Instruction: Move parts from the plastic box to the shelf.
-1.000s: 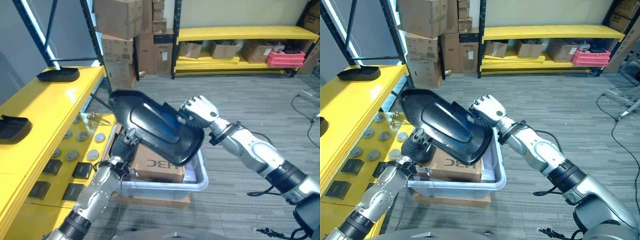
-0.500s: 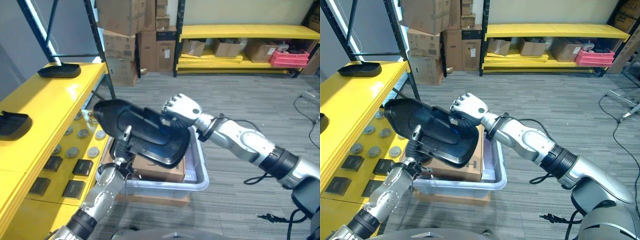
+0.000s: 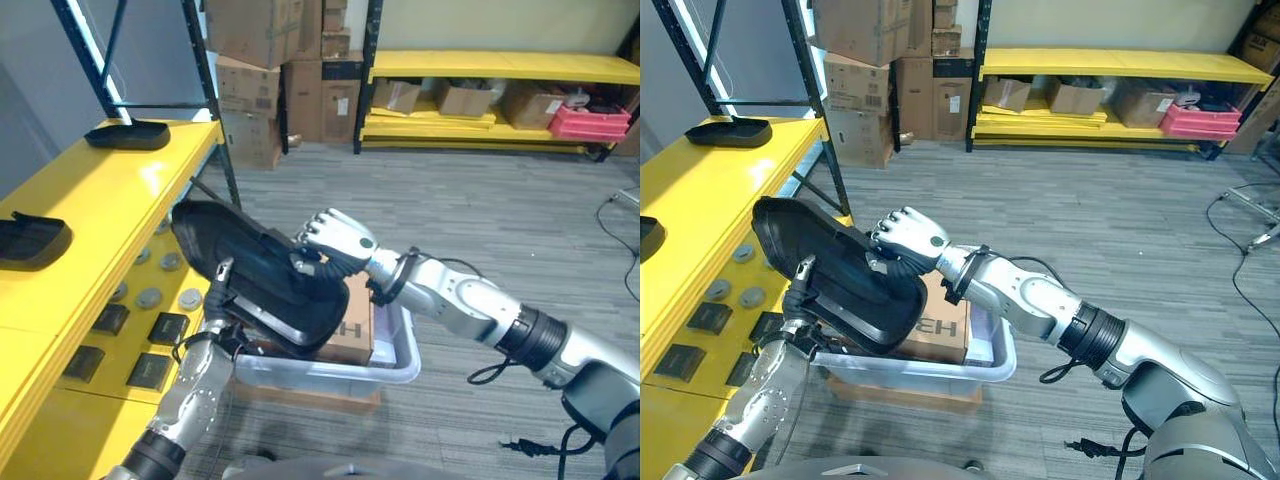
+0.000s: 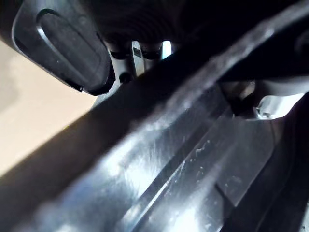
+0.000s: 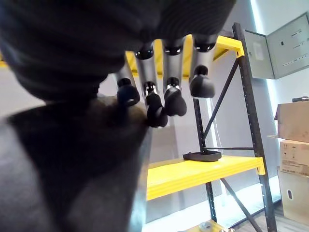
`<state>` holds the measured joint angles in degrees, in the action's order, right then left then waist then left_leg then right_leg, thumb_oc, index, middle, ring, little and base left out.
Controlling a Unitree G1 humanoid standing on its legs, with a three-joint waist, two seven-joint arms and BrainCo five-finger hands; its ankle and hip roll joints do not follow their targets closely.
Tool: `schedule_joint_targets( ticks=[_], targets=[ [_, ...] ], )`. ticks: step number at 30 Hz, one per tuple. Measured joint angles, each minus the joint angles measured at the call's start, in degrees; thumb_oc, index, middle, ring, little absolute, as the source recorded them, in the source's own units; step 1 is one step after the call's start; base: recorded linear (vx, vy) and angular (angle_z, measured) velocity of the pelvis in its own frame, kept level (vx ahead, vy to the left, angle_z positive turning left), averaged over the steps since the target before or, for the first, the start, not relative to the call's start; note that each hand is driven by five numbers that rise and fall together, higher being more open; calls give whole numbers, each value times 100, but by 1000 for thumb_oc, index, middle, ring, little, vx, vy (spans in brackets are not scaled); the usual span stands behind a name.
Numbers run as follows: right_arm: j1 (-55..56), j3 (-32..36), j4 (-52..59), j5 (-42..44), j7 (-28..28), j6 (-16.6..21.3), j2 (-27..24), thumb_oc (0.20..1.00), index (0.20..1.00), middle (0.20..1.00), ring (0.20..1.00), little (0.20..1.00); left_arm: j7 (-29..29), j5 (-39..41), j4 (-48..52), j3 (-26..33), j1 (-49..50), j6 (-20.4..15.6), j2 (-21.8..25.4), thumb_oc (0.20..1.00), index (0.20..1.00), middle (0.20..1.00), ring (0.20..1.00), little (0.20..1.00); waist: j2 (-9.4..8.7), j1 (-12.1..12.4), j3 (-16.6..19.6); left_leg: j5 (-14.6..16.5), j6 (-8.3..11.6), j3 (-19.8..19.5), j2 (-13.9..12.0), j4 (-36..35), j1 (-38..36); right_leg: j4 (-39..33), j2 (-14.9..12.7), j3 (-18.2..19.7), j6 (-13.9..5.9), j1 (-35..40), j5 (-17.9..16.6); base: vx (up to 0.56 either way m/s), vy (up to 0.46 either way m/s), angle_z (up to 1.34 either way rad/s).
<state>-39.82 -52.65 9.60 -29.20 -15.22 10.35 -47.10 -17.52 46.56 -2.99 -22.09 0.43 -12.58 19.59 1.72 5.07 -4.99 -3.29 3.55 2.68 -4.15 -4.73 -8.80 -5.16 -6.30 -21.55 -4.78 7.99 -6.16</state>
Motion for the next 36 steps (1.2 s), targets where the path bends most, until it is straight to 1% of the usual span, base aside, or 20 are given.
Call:
schedule_joint_targets(
  ticks=[1, 4, 6, 7, 8, 10, 11, 12, 15, 16, 17, 21, 22, 24, 26, 27, 31, 32, 33, 36],
  targets=[
    [65, -2, 60, 69, -1, 4, -20, 1000, 1000, 1000, 1000, 1000, -83, -142, 0, 26, -2, -5, 7, 200, 200, 200, 200, 200, 1, -12, -1, 0, 0, -4, 2, 0, 6, 0, -1, -3, 0, -3, 0, 0, 0, 0],
    [876, 405, 279, 618, -51, 379, 93, 1000, 1000, 1000, 1000, 1000, -509, -1295, 22, 98, -11, 0, 160, 200, 200, 200, 200, 200, -3, -57, 1, -10, 7, -85, 2, 0, 30, 0, -2, -82, -8, 0, 14, -10, -19, 11],
    [1328, 485, 412, 901, -51, 550, 244, 1000, 1000, 1000, 1000, 1000, -710, -1748, 27, 187, -9, 8, 226, 200, 200, 200, 200, 200, 7, -91, -3, -13, 9, -97, 3, 0, 61, 0, -3, -93, -4, -11, 17, -12, -23, 7],
    [1706, 705, 415, 1050, -43, 664, 385, 1000, 1000, 1000, 1000, 1000, -817, -2074, 30, 231, -13, 17, 255, 200, 200, 200, 200, 200, 8, -91, -5, -17, 8, -107, 3, 0, 73, 0, -2, -103, -4, -15, 17, 0, 0, 0],
    [2084, 960, 415, 1235, -52, 729, 516, 1000, 1000, 1000, 1000, 1000, -891, -2349, 40, 267, 3, 17, 287, 200, 200, 200, 200, 200, 8, -83, -5, -17, 7, -110, 3, 0, 73, 0, -3, -106, -6, -14, 19, -11, -33, 2],
    [3004, 1873, 353, 1833, -103, 747, 995, 1000, 1000, 1000, 1000, 1000, -1199, -3270, 86, 593, 133, 38, 339, 200, 200, 200, 200, 200, 33, -112, -27, -15, 6, -102, 6, -1, 73, 0, -10, -98, -11, -16, 25, 0, 0, 0],
    [3199, 2187, 274, 2094, -202, 723, 1163, 1000, 1000, 1000, 1000, 1000, -1333, -3590, 91, 745, 193, 48, 368, 200, 200, 200, 200, 200, 44, -151, -36, -14, 6, -102, 8, -1, 75, -1, -14, -99, -10, -17, 25, 0, 0, 0],
    [3206, 2331, 242, 2303, -280, 673, 1164, 1000, 1000, 1000, 1000, 1000, -1428, -3775, 90, 858, 210, 92, 390, 200, 200, 200, 200, 200, 70, -200, -51, -14, 5, -100, 16, -4, 83, 0, -22, -100, -9, -23, 23, -2, -33, -1],
    [3447, 2914, 106, 2573, -309, 789, 1347, 1000, 1000, 1000, 1000, 1000, -1495, -4255, 248, 997, 378, 90, 445, 200, 200, 200, 200, 200, 92, -214, -63, -11, 5, -98, 14, -27, 76, -1, -22, -97, -7, -43, 27, -7, -44, -1],
    [3696, 3356, -441, 2724, -434, 870, 1567, 1000, 1000, 1000, 1000, 1000, -1503, -4509, 271, 1076, 636, 27, 439, 200, 200, 200, 200, 200, 115, -201, -76, 13, -24, -96, 15, -29, 90, -1, -24, -93, -5, -57, 29, -11, -64, -1],
    [3924, 3526, -1136, 2753, -541, 797, 1558, 1000, 1000, 1000, 1000, 1000, -1493, -4576, 257, 1095, 978, 5, 410, 200, 200, 200, 200, 200, 136, -179, -74, 21, -38, -93, 20, -13, 149, -1, -29, -89, -6, -128, 28, -16, -86, -1],
    [4282, 3751, -2701, 2704, -594, 632, 1664, 1000, 1000, 1000, 1000, 1000, -1404, -4570, 216, 1217, 1541, 14, 218, 200, 200, 200, 200, 200, 169, -27, -108, -20, 2, -121, 9, 1, 254, -2, -14, -121, -9, -191, 30, -7, -68, 4],
    [4382, 3755, -3136, 2722, -593, 360, 1667, 1000, 1000, 1000, 1000, 1000, -1367, -4564, 223, 1250, 1558, 21, 182, 200, 200, 200, 200, 200, 188, 104, -146, -37, 3, -158, 9, 1, 272, -1, -12, -158, -10, -182, 35, 11, -109, 15],
    [4332, 3756, -3874, 2788, -480, 357, 1816, 1000, 1000, 1000, 1000, 1000, -1277, -4567, 251, 1346, 1525, 20, 200, 200, 200, 200, 200, 200, 199, 149, -189, -67, 25, -294, 4, 4, 266, -2, -2, -282, -21, -89, 50, -5, -63, 34],
    [4388, 3749, -4382, 2963, -343, 148, 1974, 1000, 1000, 1000, 1000, 1000, -1213, -4566, 310, 1402, 1405, 16, 221, 200, 200, 200, 200, 200, 179, 158, -212, -97, 42, -466, 13, 3, 243, -2, -11, -467, -24, 7, 122, 21, -75, 48],
    [4295, 3727, -4985, 3009, -177, 171, 2147, 1000, 1000, 1000, 1000, 1000, -1148, -4564, 567, 1580, 1372, 10, 252, 200, 200, 200, 200, 200, 225, 352, -237, -111, 62, -561, -1, 3, 263, -3, 6, -548, -22, 61, 128, 35, -75, 37],
    [4277, 3721, -5863, 3068, 19, 4, 2375, 1000, 1000, 1000, 1000, 1000, -1059, -4563, 1201, 1773, 1226, -101, 347, 200, 200, 200, 200, 200, 304, 697, -324, -186, 112, -836, 2, 8, 331, 24, 36, -798, -26, 205, 175, 8, -63, 36],
    [4245, 3720, -6119, 3111, 29, -13, 2433, 1000, 1000, 1000, 1000, 1000, -1050, -4563, 1365, 1798, 1203, -128, 343, 200, 200, 200, 200, 200, 307, 738, -339, -204, 134, -920, 1, 7, 314, 3, 31, -896, 15, 217, 207, 41, -102, 69],
    [4220, 3757, -6651, 3109, -30, 22, 2554, 1000, 1000, 1000, 1000, 1000, -993, -4566, 1575, 1802, 1136, -196, 342, 200, 200, 200, 200, 200, 372, 924, -362, -297, 192, -1199, 26, 9, 440, 0, 41, -1142, 11, 303, 231, 51, -93, 78],
    [4221, 3891, -7172, 3103, -165, 142, 2630, 1000, 1000, 1000, 1000, 1000, -946, -4583, 1817, 1882, 1167, -288, 331, 200, 200, 200, 200, 200, 343, 1049, -375, -178, 288, -1582, 72, 154, 646, 16, 70, -1535, 21, 419, 298, 39, -32, 81]
  ],
)
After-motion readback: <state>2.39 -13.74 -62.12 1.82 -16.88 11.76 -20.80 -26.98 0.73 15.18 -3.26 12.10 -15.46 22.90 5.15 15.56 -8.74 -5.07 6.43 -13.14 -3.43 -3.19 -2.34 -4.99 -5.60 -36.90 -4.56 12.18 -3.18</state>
